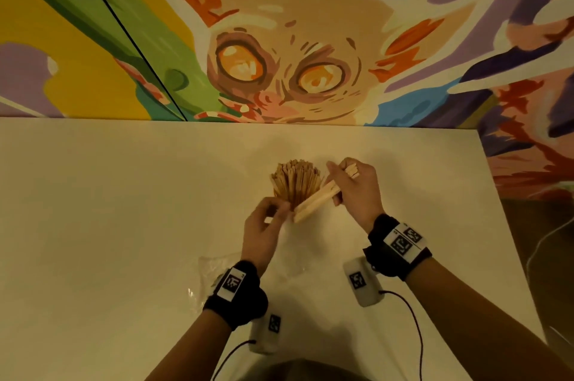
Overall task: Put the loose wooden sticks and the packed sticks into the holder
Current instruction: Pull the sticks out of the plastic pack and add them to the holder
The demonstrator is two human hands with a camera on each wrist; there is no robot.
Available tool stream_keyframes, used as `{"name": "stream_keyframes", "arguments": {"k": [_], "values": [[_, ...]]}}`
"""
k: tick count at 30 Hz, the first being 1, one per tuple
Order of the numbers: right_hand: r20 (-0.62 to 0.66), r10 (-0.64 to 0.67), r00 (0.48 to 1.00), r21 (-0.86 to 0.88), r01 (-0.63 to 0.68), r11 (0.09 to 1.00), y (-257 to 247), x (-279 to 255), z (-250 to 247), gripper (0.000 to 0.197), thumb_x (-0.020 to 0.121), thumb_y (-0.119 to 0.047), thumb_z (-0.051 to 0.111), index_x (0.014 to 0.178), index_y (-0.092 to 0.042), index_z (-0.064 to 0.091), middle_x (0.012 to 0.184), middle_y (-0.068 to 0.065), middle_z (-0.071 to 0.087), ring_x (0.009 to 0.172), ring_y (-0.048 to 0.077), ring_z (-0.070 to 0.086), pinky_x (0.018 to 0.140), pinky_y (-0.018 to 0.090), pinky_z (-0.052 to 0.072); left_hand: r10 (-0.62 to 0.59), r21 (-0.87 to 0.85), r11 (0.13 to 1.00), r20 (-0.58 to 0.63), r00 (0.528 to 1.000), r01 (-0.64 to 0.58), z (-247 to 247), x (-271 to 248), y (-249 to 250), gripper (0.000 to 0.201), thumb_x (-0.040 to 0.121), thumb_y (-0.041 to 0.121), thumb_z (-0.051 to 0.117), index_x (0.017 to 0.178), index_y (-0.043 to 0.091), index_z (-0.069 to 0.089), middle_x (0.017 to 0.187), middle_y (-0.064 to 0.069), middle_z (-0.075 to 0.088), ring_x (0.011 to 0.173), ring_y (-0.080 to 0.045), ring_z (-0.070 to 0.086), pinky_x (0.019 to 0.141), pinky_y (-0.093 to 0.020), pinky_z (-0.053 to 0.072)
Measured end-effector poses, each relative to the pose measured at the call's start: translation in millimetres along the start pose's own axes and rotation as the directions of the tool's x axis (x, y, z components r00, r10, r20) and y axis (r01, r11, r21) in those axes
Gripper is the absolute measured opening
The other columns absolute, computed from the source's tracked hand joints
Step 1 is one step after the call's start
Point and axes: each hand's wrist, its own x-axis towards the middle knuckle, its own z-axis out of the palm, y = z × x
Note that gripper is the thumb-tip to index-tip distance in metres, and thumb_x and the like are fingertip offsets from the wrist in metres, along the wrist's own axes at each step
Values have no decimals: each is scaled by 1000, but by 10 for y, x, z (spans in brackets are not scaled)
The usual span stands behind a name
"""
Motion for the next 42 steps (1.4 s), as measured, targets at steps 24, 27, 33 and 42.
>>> {"name": "stream_keyframes", "arguments": {"k": [24, 27, 33, 42], "values": [[502, -263, 824, -777, 563, 281, 488, 215, 495, 46, 103, -34, 31, 144, -18, 43, 158, 13, 28, 144, 34, 26, 121, 51, 17, 153, 352, 919, 95, 984, -177, 206, 565, -426, 99, 67, 43, 84, 148, 30, 27, 149, 11, 39, 131, -10, 41, 109, -41, 40], [408, -124, 905, -879, 426, 215, 474, 352, 632, 56, 102, -45, 18, 152, -21, 29, 155, 11, 36, 141, 34, 36, 120, 55, 19, 130, 374, 914, 98, 987, -158, 211, 569, -444, 103, 66, 46, 83, 149, 27, 26, 151, 11, 36, 133, -8, 37, 110, -37, 37], [438, -65, 897, -886, 443, 139, 399, 436, 826, 46, 102, -44, 34, 131, -14, 53, 120, 9, 61, 101, 32, 60, 81, 44, 48, 59, 416, 904, 107, 992, -99, 211, 545, -429, 98, 65, 59, 72, 146, 22, 32, 146, 3, 42, 130, -17, 42, 108, -43, 41], [371, 21, 928, -920, 364, 145, 384, 441, 727, 68, 100, -55, 25, 154, -14, 22, 149, 12, 45, 137, 37, 39, 116, 57, 20, 53, 334, 937, 142, 988, -98, 189, 491, -328, 110, 66, 51, 80, 152, 29, 15, 157, 4, 29, 141, -15, 33, 114, -44, 35]]}}
